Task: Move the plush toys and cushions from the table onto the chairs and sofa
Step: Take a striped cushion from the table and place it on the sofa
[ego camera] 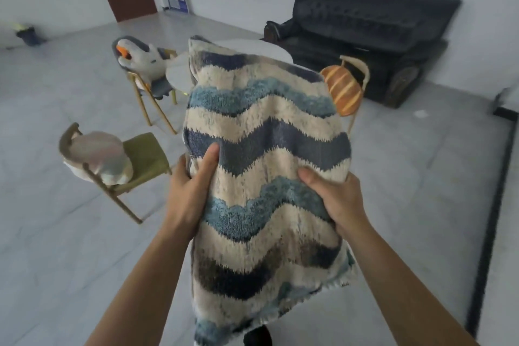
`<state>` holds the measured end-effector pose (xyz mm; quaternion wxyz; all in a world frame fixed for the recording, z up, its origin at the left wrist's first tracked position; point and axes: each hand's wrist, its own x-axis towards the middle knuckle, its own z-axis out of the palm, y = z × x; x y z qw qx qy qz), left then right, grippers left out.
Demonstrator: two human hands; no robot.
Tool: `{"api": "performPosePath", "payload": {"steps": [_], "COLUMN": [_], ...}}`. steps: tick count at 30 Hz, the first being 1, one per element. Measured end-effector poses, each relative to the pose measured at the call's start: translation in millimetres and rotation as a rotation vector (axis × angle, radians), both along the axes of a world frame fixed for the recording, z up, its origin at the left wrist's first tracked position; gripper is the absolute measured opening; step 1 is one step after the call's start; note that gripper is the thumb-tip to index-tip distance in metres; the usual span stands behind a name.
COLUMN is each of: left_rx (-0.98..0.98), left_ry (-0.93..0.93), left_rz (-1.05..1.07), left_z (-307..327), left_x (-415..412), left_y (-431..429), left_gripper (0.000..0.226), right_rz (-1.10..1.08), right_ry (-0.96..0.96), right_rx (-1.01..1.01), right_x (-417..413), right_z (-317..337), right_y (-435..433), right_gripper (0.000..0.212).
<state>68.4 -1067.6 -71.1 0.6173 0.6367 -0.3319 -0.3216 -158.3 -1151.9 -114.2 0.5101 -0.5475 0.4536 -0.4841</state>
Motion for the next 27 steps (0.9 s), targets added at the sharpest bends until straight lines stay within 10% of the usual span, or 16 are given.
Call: {"api": "performPosePath", "payload": {"steps": [5,10,27], "left_rx": [0.0,0.006,-0.055], "left_ry": [-0.046,-0.093,-0.223], "left_rz": [-0.079,-0.191,-0.347], "left_z": [-19,-7,-11], "left_x": [-12,-59,-298], "left_y": [-166,-327,-773], "left_gripper": [0.028,0.019,0.021], "right_rz": [-0.116,-0.282,-0.548], "right_ry": [0.08,0.091,-0.058], "right_rx": [0.037,0.031,0.152], "right_x": [-25,-78,-306], "right_z": [-5,27,17], "right_y": [-133,-242,-646], "right_gripper": [0.105,0.053,0.1]}}
